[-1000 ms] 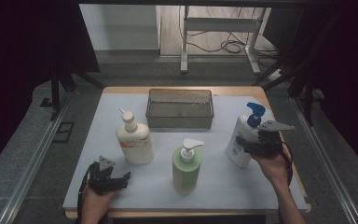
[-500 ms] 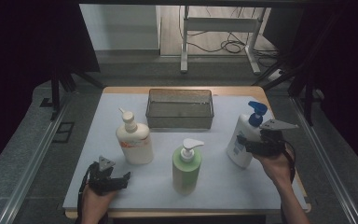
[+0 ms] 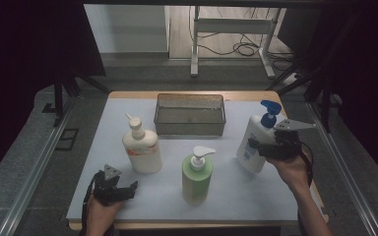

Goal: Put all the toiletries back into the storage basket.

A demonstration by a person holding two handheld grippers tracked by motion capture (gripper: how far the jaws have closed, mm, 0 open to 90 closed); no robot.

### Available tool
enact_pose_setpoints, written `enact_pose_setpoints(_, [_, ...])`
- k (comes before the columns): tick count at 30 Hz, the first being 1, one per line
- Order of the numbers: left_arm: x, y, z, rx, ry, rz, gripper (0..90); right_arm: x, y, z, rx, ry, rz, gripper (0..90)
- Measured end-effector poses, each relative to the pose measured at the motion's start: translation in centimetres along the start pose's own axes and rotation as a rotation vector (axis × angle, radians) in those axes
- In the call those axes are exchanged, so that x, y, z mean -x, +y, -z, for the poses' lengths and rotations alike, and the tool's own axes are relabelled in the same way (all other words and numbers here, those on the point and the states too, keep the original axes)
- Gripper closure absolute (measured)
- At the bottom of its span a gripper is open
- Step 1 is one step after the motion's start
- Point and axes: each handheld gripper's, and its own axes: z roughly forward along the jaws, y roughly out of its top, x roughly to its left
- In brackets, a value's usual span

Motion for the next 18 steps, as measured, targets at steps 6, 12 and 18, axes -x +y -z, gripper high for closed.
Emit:
enact_pose_setpoints(6, [0.0,0.0,0.0,0.0,0.0,0.0,11.5,-0.4,0.8,-0.2,-0.003,0.011,0.013,37.8])
enact_pose_setpoints(12, [0.0,0.0,0.0,0.0,0.0,0.0,11.5,-1.0,2.2,-0.5,0.004,0.03,0.022,37.9])
enact_pose_setpoints(18, [0.0,0.0,0.0,0.0,0.0,0.0,11.5,-1.4,3.4,-0.8,0.008,0.042,0.029,37.8])
